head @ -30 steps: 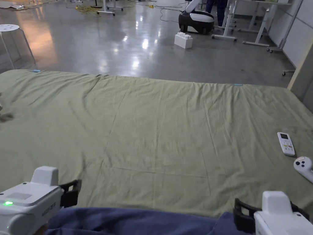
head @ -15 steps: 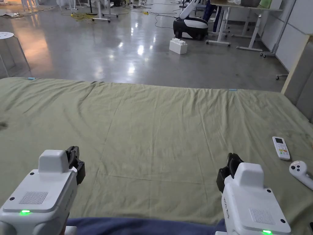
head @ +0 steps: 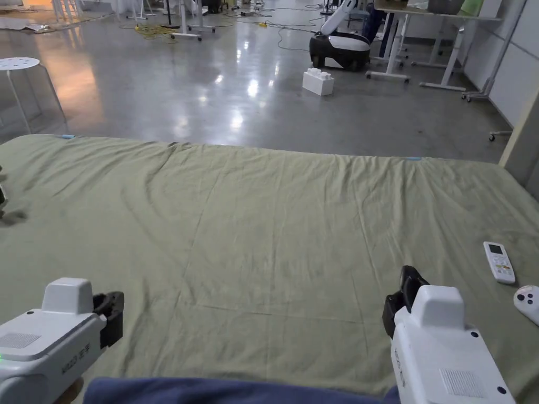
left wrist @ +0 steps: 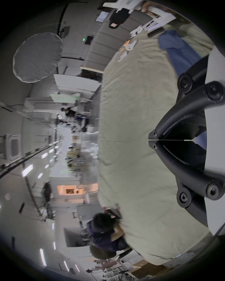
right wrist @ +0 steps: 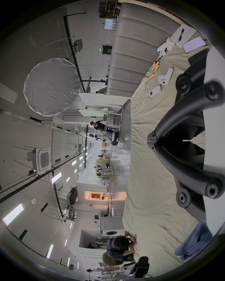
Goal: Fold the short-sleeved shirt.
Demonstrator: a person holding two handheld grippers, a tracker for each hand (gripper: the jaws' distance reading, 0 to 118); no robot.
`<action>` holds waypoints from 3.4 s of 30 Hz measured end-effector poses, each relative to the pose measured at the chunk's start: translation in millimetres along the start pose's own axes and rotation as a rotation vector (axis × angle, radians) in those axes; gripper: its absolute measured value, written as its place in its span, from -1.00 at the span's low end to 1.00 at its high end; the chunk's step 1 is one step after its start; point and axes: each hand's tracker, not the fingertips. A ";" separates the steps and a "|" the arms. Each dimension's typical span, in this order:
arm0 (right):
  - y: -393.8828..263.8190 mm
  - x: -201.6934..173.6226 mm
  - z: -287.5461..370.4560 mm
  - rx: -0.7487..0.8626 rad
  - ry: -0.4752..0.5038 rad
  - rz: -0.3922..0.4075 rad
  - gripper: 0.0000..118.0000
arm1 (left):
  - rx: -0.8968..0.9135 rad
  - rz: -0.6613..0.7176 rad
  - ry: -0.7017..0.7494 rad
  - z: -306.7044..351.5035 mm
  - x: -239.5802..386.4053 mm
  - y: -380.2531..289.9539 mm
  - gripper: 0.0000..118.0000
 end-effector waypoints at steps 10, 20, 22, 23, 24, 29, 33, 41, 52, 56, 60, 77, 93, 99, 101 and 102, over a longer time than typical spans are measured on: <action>-17.4 -7.4 -3.4 -0.090 0.055 0.026 -0.99 | -0.408 0.134 -0.129 -20.4 -76.3 -59.6 0.43; -27.1 -9.9 -2.6 -0.145 0.059 0.042 -0.99 | -0.513 0.574 -0.502 -61.7 -141.9 -116.6 0.55; -28.6 -10.4 -2.8 -0.156 0.058 0.044 -0.99 | -0.537 0.611 -0.589 -75.0 -149.0 -129.4 0.55; -29.1 -10.5 -2.3 -0.161 0.057 0.043 -0.99 | -0.528 0.623 -0.605 -77.8 -150.3 -132.5 0.56; -29.8 -10.8 -2.0 -0.165 0.056 0.043 -0.99 | -0.505 0.648 -0.615 -80.8 -150.7 -135.2 0.56; -32.1 -15.0 -2.6 -0.180 0.054 0.045 -0.99 | -0.493 0.804 -0.719 -81.3 -131.4 -136.2 0.55; -34.0 -18.6 -3.7 -0.190 0.058 0.044 -0.99 | -0.487 0.750 -0.725 -82.1 -118.6 -130.1 0.31; -33.1 -21.0 -6.0 -0.200 0.063 0.051 -0.99 | -0.545 0.647 -0.631 -102.7 -139.5 -126.9 -0.77; -29.7 -20.9 -10.1 -0.191 0.073 0.052 -0.99 | -0.490 0.505 -0.516 -65.4 -145.2 -70.0 -0.81; -29.1 -21.8 -12.0 -0.188 0.081 0.052 -0.99 | -0.476 0.472 -0.429 -41.4 -175.3 -45.6 -0.81; -29.5 -24.6 -13.8 -0.185 0.092 0.052 -0.99 | -0.495 0.400 -0.258 -19.9 -200.4 -29.3 -0.81; -31.5 -31.3 -12.3 -0.186 0.105 0.049 -0.99 | -0.530 0.390 -0.374 1.9 -75.8 -2.5 -0.81; -39.6 -12.6 -8.7 -0.204 0.064 0.040 -0.99 | -0.724 0.364 -0.293 -89.6 80.7 -71.9 -0.81; -42.2 -11.2 -9.0 -0.211 0.057 0.037 -0.99 | -0.714 0.354 -0.279 -92.2 86.4 -76.9 -0.42; -42.7 -11.5 -8.7 -0.213 0.057 0.034 -0.99 | -0.699 0.405 -0.346 -87.1 80.3 -72.0 0.00; -42.8 -11.7 -8.4 -0.214 0.057 0.033 -0.99 | -0.687 0.412 -0.370 -82.8 78.4 -67.5 0.08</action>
